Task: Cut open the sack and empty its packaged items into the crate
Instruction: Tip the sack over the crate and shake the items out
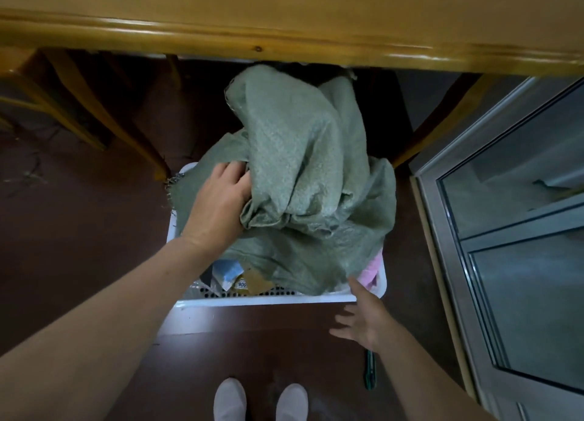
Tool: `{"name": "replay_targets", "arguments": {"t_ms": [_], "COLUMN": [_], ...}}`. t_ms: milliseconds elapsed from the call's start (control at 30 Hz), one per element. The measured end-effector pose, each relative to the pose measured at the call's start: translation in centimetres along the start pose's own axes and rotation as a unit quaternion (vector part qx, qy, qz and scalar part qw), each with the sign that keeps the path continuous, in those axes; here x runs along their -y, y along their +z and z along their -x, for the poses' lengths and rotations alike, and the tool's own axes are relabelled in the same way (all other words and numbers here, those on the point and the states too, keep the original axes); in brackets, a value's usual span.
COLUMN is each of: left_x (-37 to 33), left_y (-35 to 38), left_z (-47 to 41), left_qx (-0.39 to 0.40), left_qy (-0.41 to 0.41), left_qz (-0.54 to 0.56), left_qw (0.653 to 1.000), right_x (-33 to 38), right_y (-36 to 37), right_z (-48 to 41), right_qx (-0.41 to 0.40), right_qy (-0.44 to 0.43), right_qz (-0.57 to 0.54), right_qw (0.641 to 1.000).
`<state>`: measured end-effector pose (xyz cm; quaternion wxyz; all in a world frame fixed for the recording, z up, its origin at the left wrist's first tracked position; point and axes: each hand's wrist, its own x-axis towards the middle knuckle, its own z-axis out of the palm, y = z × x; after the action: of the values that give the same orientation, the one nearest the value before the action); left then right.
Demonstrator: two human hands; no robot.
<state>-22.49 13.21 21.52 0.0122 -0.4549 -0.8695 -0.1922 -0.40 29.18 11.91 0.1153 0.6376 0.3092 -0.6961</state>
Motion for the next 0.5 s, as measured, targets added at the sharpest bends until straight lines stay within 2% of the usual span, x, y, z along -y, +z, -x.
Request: {"name": "replay_targets", "arguments": {"t_ms": [200, 300, 400, 500], "left_x": [0.0, 0.6, 1.4, 1.8], "left_y": [-1.1, -2.0, -2.3, -1.8], "left_z": [0.6, 0.8, 1.1, 1.6], "left_qx": [-0.049, -0.061, -0.017, 0.051], "left_qy": [0.012, 0.015, 0.038, 0.094], "left_qz": [0.010, -0.031, -0.109, -0.174], "left_qw": [0.999, 0.998, 0.993, 0.979], "right_x": [0.7, 0.9, 1.3, 1.8], "right_y": [2.0, 2.9, 3.5, 4.1], "right_z": [0.4, 0.6, 0.8, 1.2], "right_qx": [0.044, 0.072, 0.124, 0.141], "right_qy": [0.009, 0.010, 0.004, -0.004], "right_qz": [-0.055, -0.094, -0.150, -0.174], "right_qw": [0.997, 0.993, 0.981, 0.975]}}
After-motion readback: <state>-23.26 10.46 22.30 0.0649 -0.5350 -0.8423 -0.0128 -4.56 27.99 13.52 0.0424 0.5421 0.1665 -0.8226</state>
